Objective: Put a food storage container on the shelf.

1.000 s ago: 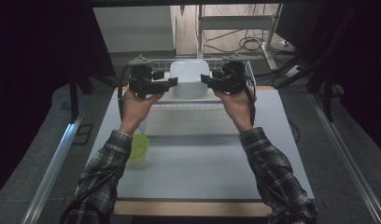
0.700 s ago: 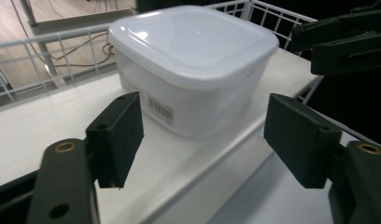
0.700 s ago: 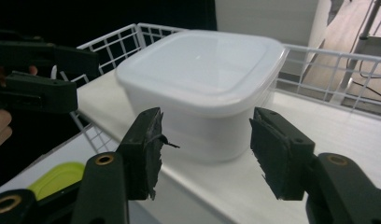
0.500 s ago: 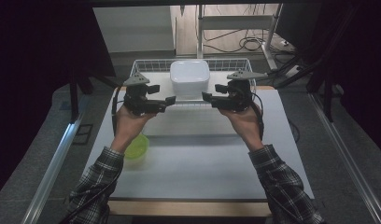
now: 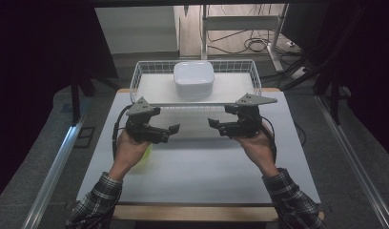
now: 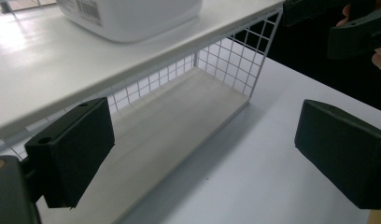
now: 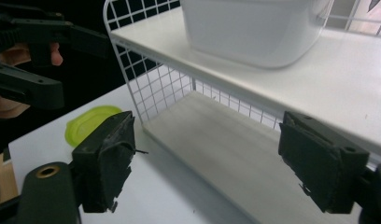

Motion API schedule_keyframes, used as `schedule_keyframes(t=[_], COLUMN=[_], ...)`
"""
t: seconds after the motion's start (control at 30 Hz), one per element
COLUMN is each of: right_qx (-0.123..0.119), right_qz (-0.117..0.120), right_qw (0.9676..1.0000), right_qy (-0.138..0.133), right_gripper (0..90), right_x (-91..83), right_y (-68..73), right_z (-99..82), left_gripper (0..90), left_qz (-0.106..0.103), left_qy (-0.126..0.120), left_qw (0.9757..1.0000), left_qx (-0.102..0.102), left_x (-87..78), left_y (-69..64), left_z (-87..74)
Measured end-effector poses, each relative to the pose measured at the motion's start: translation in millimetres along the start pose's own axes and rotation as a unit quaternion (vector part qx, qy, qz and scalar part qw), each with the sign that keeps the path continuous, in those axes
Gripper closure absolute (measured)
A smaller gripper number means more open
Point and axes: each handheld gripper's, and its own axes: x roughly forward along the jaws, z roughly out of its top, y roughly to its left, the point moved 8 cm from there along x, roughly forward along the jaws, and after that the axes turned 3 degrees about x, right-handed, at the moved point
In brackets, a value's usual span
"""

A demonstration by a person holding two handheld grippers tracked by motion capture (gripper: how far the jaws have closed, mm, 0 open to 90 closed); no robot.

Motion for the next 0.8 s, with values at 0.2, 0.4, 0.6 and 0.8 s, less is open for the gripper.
schedule_keyframes(t=[0.2, 0.4, 0.6, 0.8], right_qx=[-0.016, -0.019, -0.045, -0.03], right_qz=[0.006, 0.012, -0.005, 0.003], right_qw=[0.9997, 0.9993, 0.9979, 0.9984], right_qy=[0.016, 0.028, 0.047, 0.048], right_gripper=[10.6, 5.9, 2.9, 2.4], right_x=[-3.8, -5.5, -7.9, -9.0], right_y=[6.6, 10.0, 3.9, 2.6], right_z=[-21.0, -42.4, -64.7, -82.3], left_gripper=[4.9, 5.1, 5.6, 6.0], left_qz=[0.007, 0.01, 0.002, -0.005], left_qy=[0.009, 0.018, 0.017, 0.025], left_qw=[0.9998, 0.9996, 0.9996, 0.9994], left_qx=[0.014, 0.017, 0.022, 0.026], left_x=[-2.1, -4.9, -8.8, -6.9], left_y=[-8.4, -15.4, -23.0, -30.4], left_z=[-23.8, -43.9, -58.0, -78.9])
